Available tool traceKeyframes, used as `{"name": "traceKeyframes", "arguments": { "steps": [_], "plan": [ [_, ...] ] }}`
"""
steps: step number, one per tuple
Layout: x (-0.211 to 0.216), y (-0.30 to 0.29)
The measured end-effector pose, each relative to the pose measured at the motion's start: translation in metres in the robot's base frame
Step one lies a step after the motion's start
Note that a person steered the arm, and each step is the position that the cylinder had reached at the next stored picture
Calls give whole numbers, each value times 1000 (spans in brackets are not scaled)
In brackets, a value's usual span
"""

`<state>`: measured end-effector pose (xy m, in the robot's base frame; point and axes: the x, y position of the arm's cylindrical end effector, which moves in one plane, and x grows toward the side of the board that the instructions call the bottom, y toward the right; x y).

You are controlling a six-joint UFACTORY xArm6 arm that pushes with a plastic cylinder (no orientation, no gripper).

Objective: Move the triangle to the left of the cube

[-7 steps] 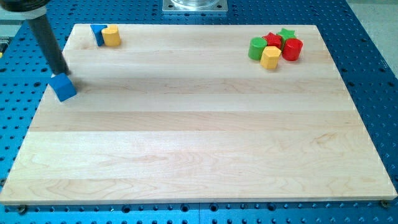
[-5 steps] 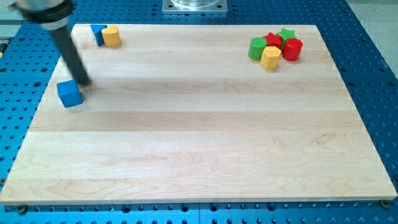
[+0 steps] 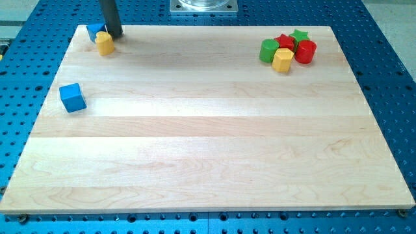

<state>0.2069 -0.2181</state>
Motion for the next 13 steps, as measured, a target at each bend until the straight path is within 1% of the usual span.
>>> {"name": "traceKeyframes", "arguments": {
  "steps": [1,2,3,4,5,6,7,8,10,11,12,13],
  "plan": [
    [0,-32],
    [-1,-36],
    [11,-59],
    [78,-73],
    [129,-59],
    [76,-64],
    [74,-86],
    [78,-87],
    [111,-87],
    [142,-87],
    [144,-86],
    [165,-75]
  ]
}}
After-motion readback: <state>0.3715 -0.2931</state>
